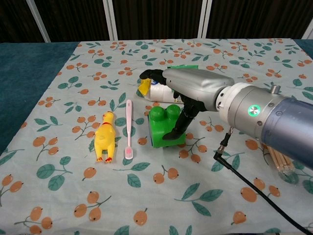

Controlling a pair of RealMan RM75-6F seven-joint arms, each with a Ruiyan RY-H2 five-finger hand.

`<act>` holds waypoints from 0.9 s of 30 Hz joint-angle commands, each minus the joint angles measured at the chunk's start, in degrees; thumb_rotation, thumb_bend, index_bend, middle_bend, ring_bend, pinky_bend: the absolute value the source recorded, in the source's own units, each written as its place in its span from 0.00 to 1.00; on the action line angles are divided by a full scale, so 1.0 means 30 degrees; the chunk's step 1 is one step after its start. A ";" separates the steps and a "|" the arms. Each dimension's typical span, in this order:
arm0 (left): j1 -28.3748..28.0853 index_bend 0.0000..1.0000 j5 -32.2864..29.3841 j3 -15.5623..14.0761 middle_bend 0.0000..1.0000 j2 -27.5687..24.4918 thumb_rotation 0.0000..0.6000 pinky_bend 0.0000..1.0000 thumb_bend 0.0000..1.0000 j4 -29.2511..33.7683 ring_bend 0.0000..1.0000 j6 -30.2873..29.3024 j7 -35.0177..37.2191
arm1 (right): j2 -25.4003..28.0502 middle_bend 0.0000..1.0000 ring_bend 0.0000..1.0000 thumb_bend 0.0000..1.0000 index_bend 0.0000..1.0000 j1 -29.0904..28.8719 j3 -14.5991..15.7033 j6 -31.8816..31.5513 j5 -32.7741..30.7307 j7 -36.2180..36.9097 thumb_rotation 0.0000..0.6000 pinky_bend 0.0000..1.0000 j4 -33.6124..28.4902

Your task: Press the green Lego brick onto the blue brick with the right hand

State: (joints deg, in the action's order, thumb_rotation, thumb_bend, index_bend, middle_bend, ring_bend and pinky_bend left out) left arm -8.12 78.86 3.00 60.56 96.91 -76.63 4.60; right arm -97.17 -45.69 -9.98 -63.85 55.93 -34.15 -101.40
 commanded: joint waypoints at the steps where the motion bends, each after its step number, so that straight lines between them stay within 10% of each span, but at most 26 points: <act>1: 0.0012 0.00 0.0007 -0.0002 0.00 0.0025 1.00 0.00 0.00 -0.0021 0.00 -0.0031 -0.0055 | 0.0836 0.00 0.06 0.13 0.00 0.0227 0.0057 -0.0364 -0.0188 -0.0485 1.00 0.23 -0.0999; 12: 0.0101 0.00 0.0204 -0.0016 0.00 0.0153 1.00 0.00 0.00 -0.0187 0.00 -0.0383 -0.0468 | 0.6337 0.00 0.03 0.11 0.00 0.3326 0.2853 -0.3143 0.3602 0.0578 1.00 0.22 -0.3884; 27: 0.0241 0.00 0.0881 -0.0218 0.00 0.0471 1.00 0.00 0.00 -0.0527 0.00 -0.1013 -0.1654 | 1.0681 0.00 0.00 0.03 0.00 0.9411 0.6086 -0.8372 0.8734 0.5400 1.00 0.20 -0.1028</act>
State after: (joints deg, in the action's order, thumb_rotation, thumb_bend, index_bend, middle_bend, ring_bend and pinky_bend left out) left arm -7.41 81.49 2.34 61.97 95.34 -79.66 -0.35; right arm -65.66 -18.67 7.76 -88.23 81.27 -19.09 -105.67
